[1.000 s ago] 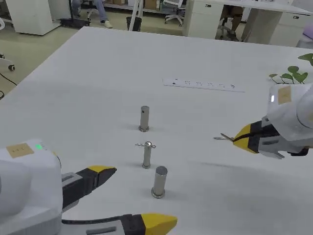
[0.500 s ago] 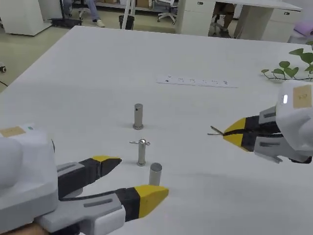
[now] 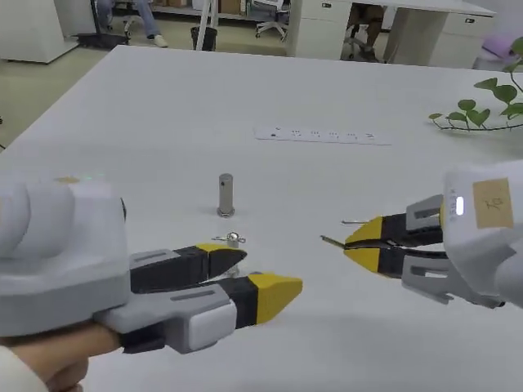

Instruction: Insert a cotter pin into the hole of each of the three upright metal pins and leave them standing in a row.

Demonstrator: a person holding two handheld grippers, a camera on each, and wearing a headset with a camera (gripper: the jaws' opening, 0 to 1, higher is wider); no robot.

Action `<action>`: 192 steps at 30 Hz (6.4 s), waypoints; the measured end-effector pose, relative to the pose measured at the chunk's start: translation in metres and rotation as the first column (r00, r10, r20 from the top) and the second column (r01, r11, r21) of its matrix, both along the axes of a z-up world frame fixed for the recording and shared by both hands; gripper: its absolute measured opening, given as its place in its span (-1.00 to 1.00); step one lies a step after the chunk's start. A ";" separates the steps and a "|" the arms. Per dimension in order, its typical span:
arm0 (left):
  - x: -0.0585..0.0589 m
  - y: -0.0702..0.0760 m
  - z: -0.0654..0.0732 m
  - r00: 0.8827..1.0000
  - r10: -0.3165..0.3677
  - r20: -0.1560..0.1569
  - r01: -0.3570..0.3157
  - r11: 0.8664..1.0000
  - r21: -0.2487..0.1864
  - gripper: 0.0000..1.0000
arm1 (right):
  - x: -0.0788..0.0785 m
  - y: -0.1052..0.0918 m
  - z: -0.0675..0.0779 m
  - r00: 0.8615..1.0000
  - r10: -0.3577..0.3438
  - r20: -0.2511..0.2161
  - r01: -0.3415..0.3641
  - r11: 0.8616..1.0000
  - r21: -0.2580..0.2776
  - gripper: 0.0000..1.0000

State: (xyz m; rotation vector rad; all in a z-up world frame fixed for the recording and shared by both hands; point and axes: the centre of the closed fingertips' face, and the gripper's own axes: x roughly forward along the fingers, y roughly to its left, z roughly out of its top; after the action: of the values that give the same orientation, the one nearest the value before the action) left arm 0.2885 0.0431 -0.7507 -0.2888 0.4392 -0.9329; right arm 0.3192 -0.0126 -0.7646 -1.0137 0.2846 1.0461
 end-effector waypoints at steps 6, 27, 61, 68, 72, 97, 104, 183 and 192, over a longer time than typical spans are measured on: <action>0.009 -0.017 0.001 0.999 -0.022 -0.028 0.021 0.999 -0.030 -0.26 | -0.005 0.010 -0.003 1.000 0.024 0.006 -0.024 1.000 -0.008 -0.95; 0.020 -0.029 -0.009 0.989 -0.023 -0.146 0.014 0.998 -0.061 -0.91 | -0.011 0.022 -0.007 0.997 0.070 0.030 -0.069 0.997 -0.034 -0.95; 0.014 -0.024 -0.015 0.988 -0.054 -0.145 0.059 0.998 0.028 -1.00 | -0.019 0.029 -0.007 0.990 0.134 0.044 -0.131 0.989 -0.068 -0.94; 0.013 -0.022 -0.018 0.988 -0.051 -0.142 0.057 0.998 0.037 -1.00 | -0.017 0.031 -0.005 0.993 0.119 0.021 -0.119 0.993 -0.025 -0.72; 0.012 -0.016 -0.019 0.991 -0.055 -0.121 0.061 0.997 0.048 -1.00 | -0.019 0.027 -0.007 0.994 0.085 -0.067 -0.083 0.996 0.026 -0.70; -0.025 -0.018 -0.002 0.890 -0.381 0.249 0.337 0.919 0.204 -1.00 | -0.057 0.036 -0.024 0.832 0.112 -0.544 0.036 0.966 0.255 -0.76; -0.031 -0.018 -0.005 0.867 -0.426 0.259 0.373 0.899 0.232 -1.00 | -0.067 0.039 -0.022 0.803 0.153 -0.577 0.017 0.960 0.278 -0.82; 0.030 0.010 -0.079 0.952 -0.255 0.169 0.203 0.940 0.274 -0.55 | -0.011 0.030 -0.055 0.852 0.096 -0.515 0.029 0.973 0.228 -0.93; 0.031 0.009 -0.085 0.953 -0.257 0.163 0.204 0.937 0.285 -0.73 | -0.011 0.030 -0.054 0.854 0.108 -0.509 0.009 0.975 0.223 -0.93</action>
State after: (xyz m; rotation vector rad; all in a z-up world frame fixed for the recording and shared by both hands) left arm 0.3197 0.0521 -0.8353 0.1041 0.4140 -1.1082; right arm 0.3083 0.0174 -0.8184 -0.5244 0.5728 1.3612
